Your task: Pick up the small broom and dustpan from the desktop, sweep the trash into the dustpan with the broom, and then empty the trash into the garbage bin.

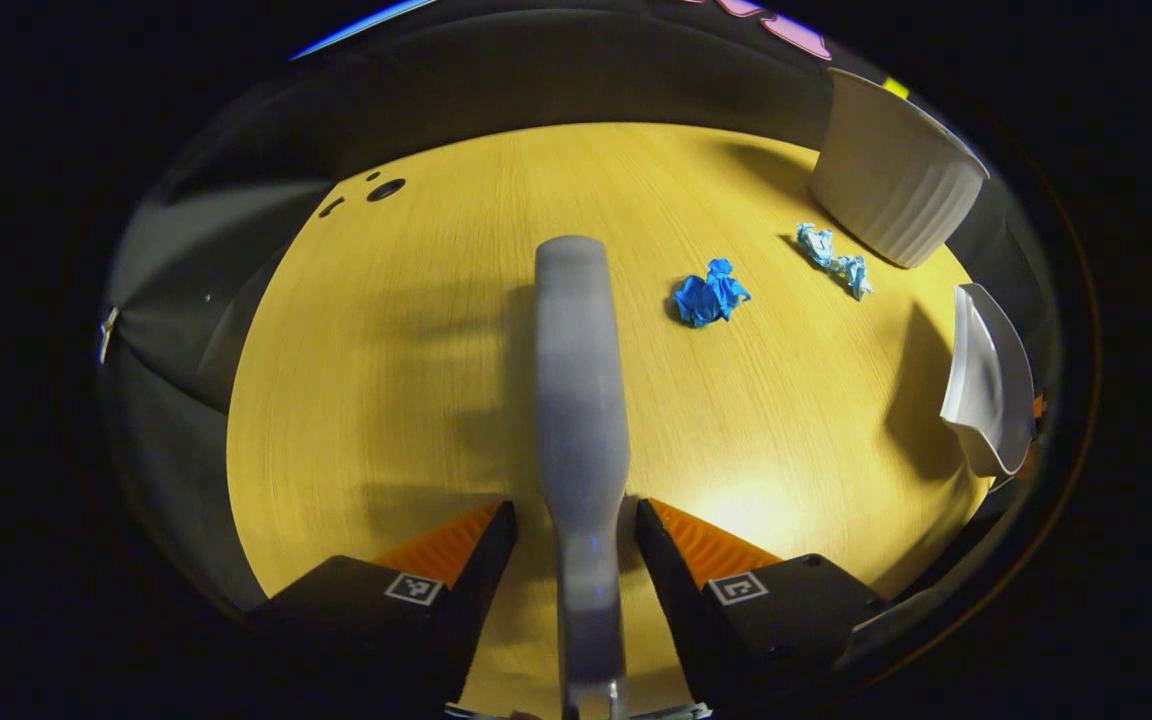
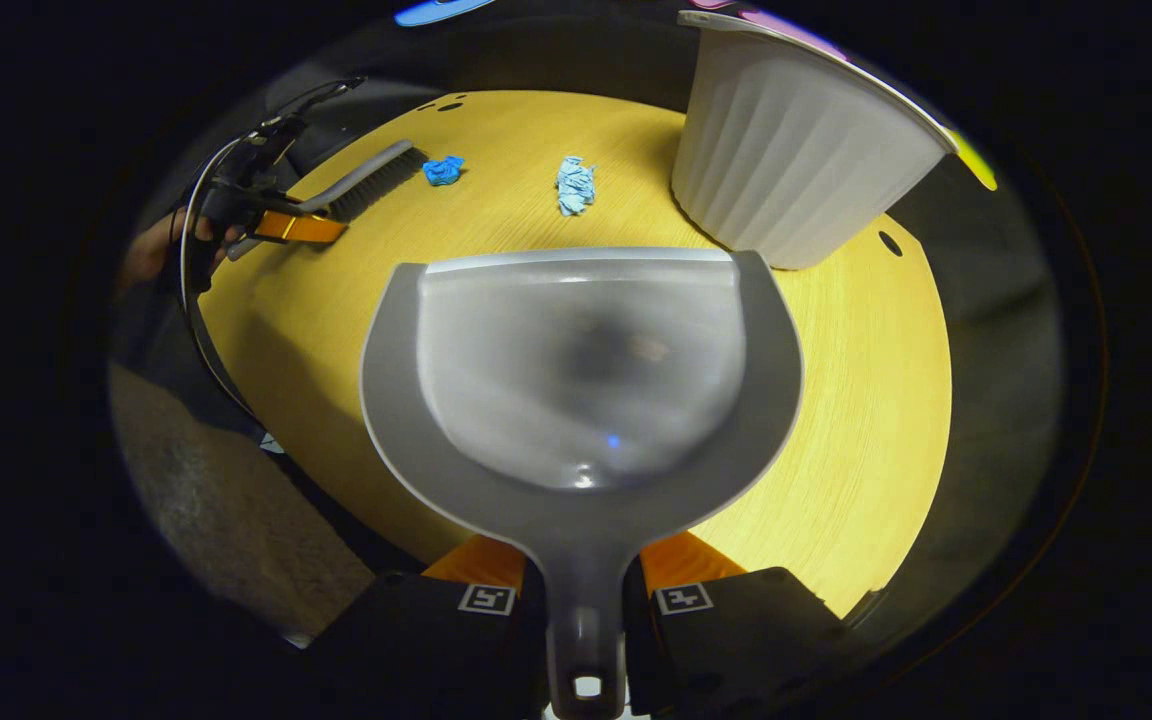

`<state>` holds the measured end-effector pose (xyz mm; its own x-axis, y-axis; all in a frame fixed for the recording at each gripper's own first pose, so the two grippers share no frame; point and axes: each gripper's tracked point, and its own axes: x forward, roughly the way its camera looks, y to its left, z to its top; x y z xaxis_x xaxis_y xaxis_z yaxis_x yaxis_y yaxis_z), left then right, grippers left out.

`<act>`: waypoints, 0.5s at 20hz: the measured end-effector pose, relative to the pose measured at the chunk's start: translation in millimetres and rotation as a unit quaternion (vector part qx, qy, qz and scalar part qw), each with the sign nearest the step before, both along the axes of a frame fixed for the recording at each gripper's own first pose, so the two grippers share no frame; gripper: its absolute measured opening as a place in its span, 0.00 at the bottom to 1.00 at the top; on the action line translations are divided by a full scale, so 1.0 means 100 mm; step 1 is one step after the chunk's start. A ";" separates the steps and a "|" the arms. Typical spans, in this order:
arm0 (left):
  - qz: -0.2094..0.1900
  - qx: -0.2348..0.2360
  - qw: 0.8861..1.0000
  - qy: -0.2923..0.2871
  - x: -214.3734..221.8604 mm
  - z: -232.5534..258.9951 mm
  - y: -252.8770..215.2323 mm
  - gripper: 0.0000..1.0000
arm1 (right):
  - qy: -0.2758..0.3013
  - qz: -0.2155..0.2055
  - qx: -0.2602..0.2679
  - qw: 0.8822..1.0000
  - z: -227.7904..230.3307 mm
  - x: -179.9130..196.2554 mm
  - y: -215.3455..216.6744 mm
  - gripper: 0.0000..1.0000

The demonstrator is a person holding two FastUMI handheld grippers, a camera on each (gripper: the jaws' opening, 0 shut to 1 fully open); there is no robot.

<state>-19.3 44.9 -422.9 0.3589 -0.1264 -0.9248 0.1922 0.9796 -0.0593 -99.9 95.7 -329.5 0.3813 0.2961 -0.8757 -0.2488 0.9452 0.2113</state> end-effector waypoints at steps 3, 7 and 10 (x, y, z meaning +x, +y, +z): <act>-0.017 -0.008 1.000 0.013 -0.02 0.01 -0.08 0.65 | 0.002 0.002 0.004 1.000 0.00 0.01 0.00 0.36; -0.050 0.000 0.998 0.023 0.02 0.02 -0.07 0.30 | 0.009 0.014 0.009 1.000 0.04 0.02 0.00 0.36; -0.049 -0.001 0.999 -0.011 0.31 0.17 -0.11 0.28 | 0.031 0.024 -0.013 0.999 0.04 0.02 -0.08 0.36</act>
